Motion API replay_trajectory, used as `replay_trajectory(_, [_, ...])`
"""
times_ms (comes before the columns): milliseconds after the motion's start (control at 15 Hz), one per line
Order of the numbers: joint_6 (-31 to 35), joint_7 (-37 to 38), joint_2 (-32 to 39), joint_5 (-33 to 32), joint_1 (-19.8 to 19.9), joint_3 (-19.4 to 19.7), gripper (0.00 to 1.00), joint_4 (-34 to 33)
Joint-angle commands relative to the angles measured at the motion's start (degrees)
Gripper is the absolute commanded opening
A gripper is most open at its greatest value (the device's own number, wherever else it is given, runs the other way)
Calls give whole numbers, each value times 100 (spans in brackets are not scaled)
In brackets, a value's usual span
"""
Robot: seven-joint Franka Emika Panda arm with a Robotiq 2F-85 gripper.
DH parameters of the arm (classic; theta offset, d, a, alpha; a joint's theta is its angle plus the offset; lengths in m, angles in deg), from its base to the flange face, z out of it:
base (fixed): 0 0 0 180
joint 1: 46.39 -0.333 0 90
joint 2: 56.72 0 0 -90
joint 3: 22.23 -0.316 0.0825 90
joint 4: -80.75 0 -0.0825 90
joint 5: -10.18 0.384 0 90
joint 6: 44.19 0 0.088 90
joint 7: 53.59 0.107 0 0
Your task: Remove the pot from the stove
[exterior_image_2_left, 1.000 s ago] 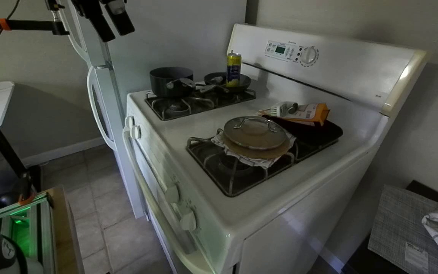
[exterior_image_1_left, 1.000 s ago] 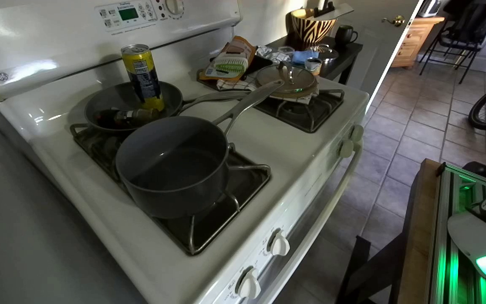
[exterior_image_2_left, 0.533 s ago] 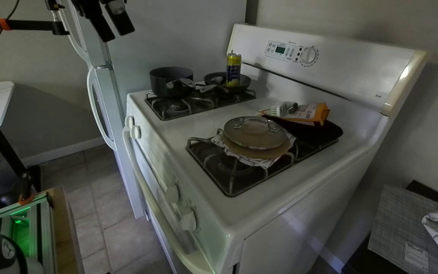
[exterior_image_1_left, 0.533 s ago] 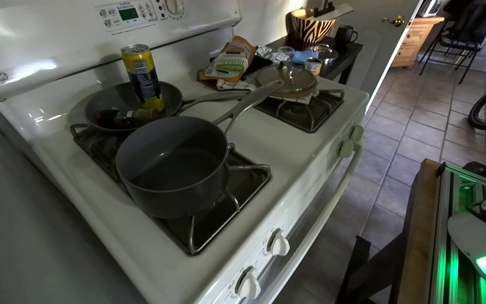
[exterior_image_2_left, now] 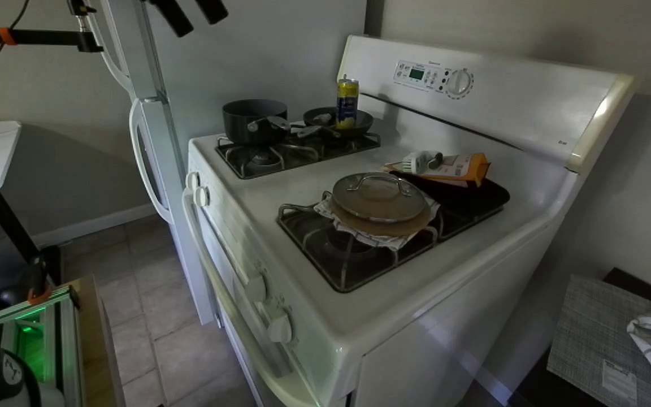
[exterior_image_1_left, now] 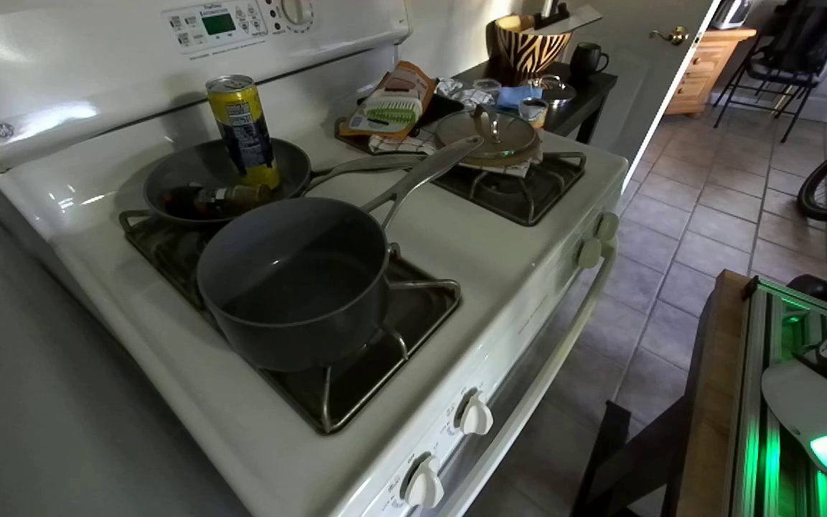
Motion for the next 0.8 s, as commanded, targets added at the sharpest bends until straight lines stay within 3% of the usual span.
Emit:
replay_trajectory(0, [931,-612,715,305,-510,480,100,-269])
replay_trajectory(267, [1732,-1509,1469,965,-1140,1152,100,-362])
replay_trajectory(467, [1804,-2092,2251,1707,-1676,1570,100,-644])
replay_trajectory(533, [1561,-2082,2434,1985,-1723,1647,100,-805])
replay_trajectory(600, [1748,-1969,1910,1672,-1366,1336,100,-417])
replay_trajectory(733, [1739,-2083,2339,1941,-1464,1416,100,-624])
